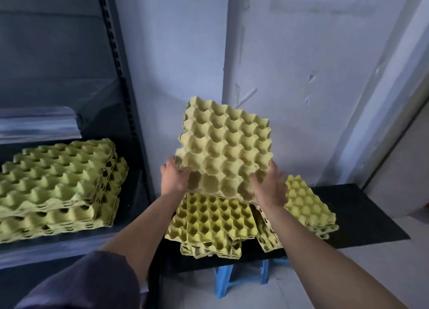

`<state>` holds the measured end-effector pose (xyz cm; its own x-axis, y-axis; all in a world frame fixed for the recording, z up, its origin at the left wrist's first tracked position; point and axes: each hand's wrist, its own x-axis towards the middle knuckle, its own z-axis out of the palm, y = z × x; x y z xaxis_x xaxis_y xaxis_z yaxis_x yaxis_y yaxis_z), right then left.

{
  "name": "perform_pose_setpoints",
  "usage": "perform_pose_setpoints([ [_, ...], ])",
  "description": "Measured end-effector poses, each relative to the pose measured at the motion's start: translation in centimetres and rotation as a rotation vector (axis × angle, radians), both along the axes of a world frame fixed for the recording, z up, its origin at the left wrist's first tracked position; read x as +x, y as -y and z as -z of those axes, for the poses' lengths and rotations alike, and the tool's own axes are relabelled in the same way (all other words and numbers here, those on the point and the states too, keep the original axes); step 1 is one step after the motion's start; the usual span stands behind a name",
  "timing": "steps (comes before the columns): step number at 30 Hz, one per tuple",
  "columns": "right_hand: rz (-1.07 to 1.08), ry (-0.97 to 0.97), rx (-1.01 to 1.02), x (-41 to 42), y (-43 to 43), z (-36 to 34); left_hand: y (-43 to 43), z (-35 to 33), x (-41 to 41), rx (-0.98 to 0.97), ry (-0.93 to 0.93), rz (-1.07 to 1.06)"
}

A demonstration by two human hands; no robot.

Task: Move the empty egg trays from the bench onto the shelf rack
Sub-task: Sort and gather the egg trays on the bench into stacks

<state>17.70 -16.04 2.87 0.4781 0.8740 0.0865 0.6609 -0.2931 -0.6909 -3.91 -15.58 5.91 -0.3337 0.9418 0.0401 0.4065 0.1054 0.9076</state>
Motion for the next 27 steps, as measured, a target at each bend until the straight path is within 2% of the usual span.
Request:
perform_pose_setpoints([
  [2,-0.053,-0.103,0.045,0.4,2.3,-0.5,2.6,-1.7,-0.2,0.05,-0.013,-0.012],
  [10,-0.303,-0.245,0.34,-4.1,9.0,-6.1,11.0,-10.5,-5.3,0.275,-0.065,-0.109],
  [14,-0.451,-0.195,0.405,-9.1,10.0,-9.1,13.6,-14.5,-9.8,0.358,-0.122,-0.23],
  [18,-0.481,-0.19,0.509,-15.7,10.2,-11.9,15.4,-17.4,-15.6,0.388,-0.194,-0.355],
  [21,-0.518,-0.195,0.542,-21.9,10.1,-14.2,16.3,-19.2,-22.0,0.426,-0.239,-0.37],
  [24,-0.537,-0.204,0.541,-29.1,10.1,-16.6,17.3,-20.9,-28.7,0.451,-0.4,-0.437],
  [27,-0.557,-0.159,0.553,-36.6,9.8,-18.7,18.7,-21.5,-34.5,0.484,-0.712,-0.522],
])
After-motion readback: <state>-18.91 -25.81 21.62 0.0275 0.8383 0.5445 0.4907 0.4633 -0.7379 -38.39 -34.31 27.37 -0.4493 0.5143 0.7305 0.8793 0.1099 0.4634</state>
